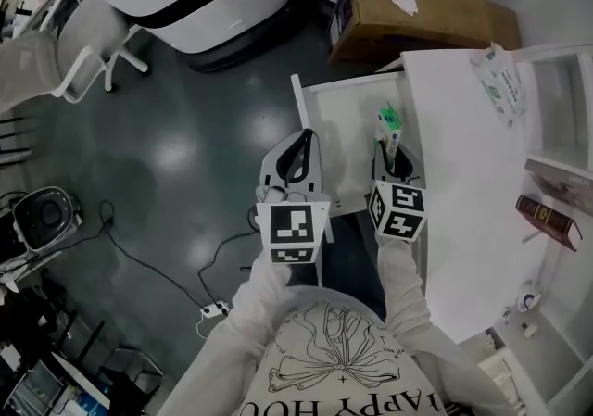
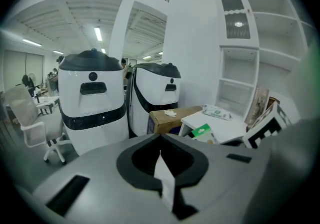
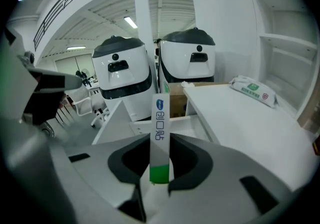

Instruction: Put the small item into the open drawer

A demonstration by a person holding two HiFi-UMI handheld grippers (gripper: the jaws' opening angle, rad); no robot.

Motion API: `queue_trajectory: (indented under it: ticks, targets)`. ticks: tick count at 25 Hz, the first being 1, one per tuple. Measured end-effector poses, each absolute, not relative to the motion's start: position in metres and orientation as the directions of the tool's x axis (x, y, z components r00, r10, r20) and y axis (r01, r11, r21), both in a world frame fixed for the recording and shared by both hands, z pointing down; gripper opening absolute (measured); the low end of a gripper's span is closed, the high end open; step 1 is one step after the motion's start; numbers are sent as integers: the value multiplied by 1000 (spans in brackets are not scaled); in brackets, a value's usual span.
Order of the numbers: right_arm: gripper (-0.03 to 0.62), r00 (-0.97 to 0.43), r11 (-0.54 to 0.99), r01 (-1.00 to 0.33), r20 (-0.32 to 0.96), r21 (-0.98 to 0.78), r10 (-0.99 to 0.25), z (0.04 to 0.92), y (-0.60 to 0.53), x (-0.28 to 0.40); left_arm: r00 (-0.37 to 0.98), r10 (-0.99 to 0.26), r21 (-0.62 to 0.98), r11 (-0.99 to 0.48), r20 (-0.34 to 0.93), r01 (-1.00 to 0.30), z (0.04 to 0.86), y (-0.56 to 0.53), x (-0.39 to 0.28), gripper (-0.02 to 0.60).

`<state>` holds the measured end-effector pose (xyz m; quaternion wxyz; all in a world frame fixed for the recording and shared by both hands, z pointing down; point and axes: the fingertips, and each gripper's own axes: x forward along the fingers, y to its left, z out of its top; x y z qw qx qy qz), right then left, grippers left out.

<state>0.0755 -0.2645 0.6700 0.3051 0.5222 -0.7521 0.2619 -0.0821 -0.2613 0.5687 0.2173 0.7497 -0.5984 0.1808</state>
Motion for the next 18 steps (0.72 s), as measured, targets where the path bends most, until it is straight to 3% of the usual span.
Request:
queue_trajectory:
  ticks: [18]
  targets:
    - [87,-205,387,-921,906,-50,-371,821,-256,78,220,-796,131,-177,564,-975,601,-263,-88,5]
